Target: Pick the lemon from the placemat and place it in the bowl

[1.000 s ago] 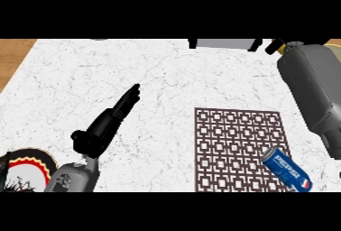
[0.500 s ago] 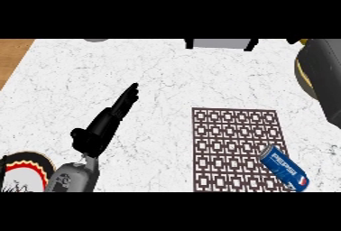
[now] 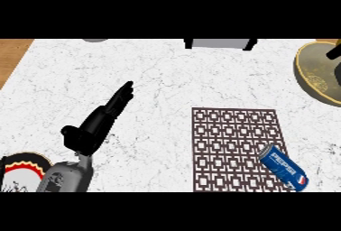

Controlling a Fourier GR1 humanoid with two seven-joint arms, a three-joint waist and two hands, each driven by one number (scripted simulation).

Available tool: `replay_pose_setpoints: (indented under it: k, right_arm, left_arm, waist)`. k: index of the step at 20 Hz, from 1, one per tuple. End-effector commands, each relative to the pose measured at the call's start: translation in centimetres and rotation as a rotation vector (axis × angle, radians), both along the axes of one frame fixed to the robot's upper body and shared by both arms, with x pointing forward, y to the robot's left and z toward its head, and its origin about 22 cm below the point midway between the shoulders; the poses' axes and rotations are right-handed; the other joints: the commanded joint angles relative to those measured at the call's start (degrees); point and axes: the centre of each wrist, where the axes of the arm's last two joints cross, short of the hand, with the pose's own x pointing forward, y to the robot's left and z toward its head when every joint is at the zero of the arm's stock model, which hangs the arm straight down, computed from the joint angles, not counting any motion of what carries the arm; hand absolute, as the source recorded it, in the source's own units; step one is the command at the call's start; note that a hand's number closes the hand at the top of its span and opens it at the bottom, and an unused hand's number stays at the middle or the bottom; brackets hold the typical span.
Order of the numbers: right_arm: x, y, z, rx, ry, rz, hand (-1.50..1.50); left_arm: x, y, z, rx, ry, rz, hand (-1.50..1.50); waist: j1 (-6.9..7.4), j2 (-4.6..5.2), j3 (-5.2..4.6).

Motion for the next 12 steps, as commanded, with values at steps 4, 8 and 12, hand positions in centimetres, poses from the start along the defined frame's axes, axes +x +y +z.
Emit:
replay_pose_setpoints:
  k: [4,8,12]
  right_arm:
    - [-1.6,-3.2,-2.4,0.329,0.111,-0.046,1.50]
    - [-2.4,-5.1,-1.7,0.485,0.026,0.022,-1.50]
    - [-3.7,-5.3,-5.4,0.427,-0.037,0.110,-1.50]
  left_arm:
    - [-1.0,-0.2,-0.7,-0.037,0.012,0.009,0.00]
    - [0.3,-0.8,0.8,0.010,-0.014,-0.013,0.00]
    - [-0.9,0.2,0.7,0.006,-0.017,0.001,0.00]
  waist:
    - [-0.07,-0.04,0.11]
    - [0.00,0.30,0.23]
    - [0.33,0.09,0.17]
